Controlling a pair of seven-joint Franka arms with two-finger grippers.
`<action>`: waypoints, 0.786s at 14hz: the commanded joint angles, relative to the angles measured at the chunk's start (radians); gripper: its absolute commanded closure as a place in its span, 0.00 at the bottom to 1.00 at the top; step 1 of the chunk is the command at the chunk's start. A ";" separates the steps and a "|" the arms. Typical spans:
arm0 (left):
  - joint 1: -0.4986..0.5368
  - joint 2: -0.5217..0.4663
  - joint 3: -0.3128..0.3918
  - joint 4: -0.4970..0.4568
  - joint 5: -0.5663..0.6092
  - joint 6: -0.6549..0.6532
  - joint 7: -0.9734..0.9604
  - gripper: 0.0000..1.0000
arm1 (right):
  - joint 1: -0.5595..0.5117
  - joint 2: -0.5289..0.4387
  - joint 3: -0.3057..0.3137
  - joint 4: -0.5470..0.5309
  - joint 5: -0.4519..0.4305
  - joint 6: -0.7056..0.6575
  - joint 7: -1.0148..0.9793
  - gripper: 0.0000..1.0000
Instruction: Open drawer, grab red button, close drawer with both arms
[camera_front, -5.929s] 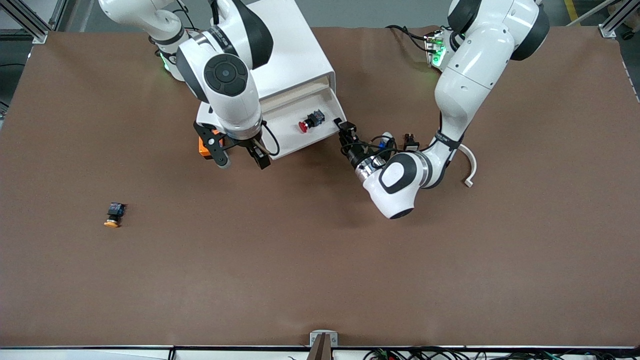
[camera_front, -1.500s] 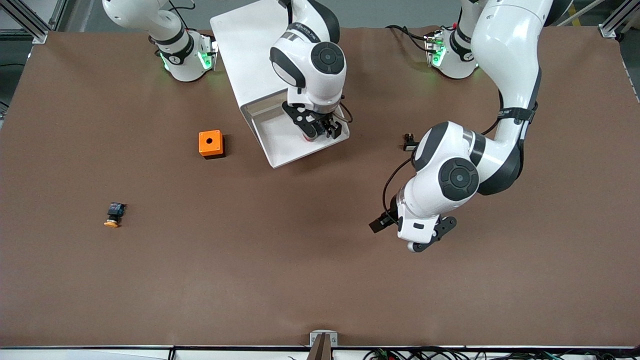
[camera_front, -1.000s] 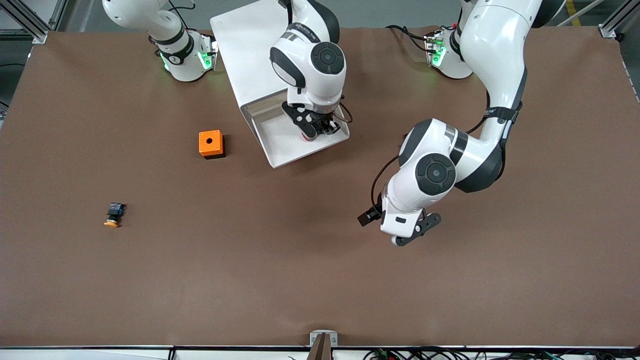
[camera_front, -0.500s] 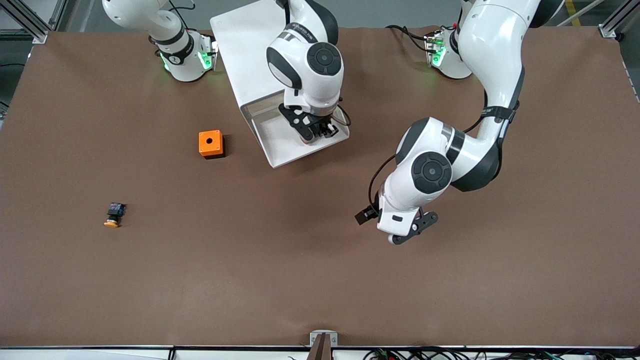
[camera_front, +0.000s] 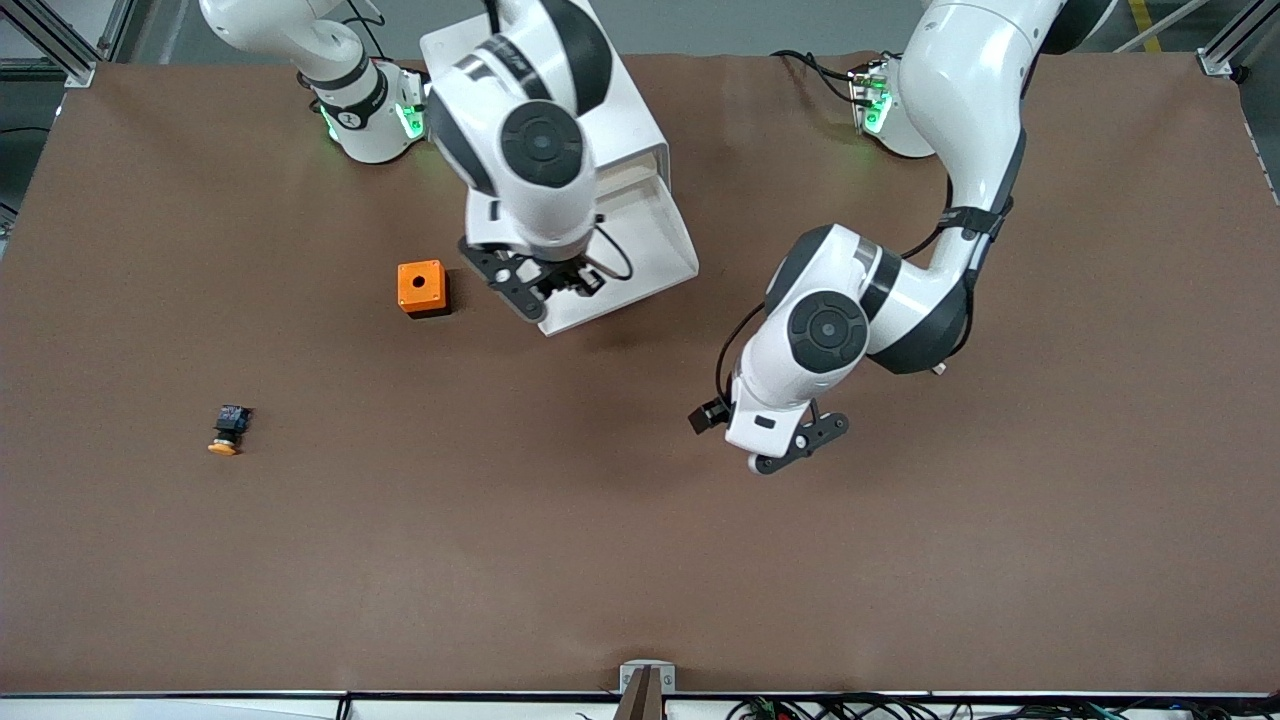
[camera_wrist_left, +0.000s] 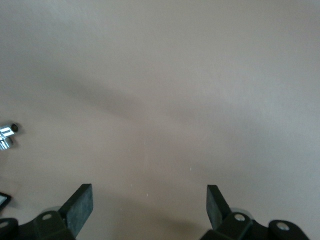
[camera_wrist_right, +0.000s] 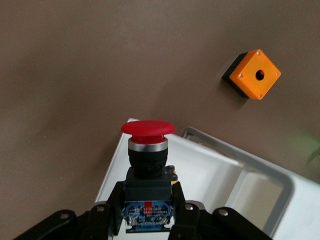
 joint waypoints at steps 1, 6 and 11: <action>-0.044 0.001 0.003 -0.023 0.013 0.012 -0.011 0.00 | -0.126 -0.139 0.015 -0.160 -0.004 0.006 -0.202 1.00; -0.097 0.003 0.003 -0.046 0.008 0.010 -0.011 0.00 | -0.332 -0.288 0.015 -0.450 -0.065 0.159 -0.570 1.00; -0.140 0.007 0.003 -0.046 -0.007 0.010 -0.009 0.00 | -0.503 -0.305 0.015 -0.638 -0.090 0.432 -0.874 1.00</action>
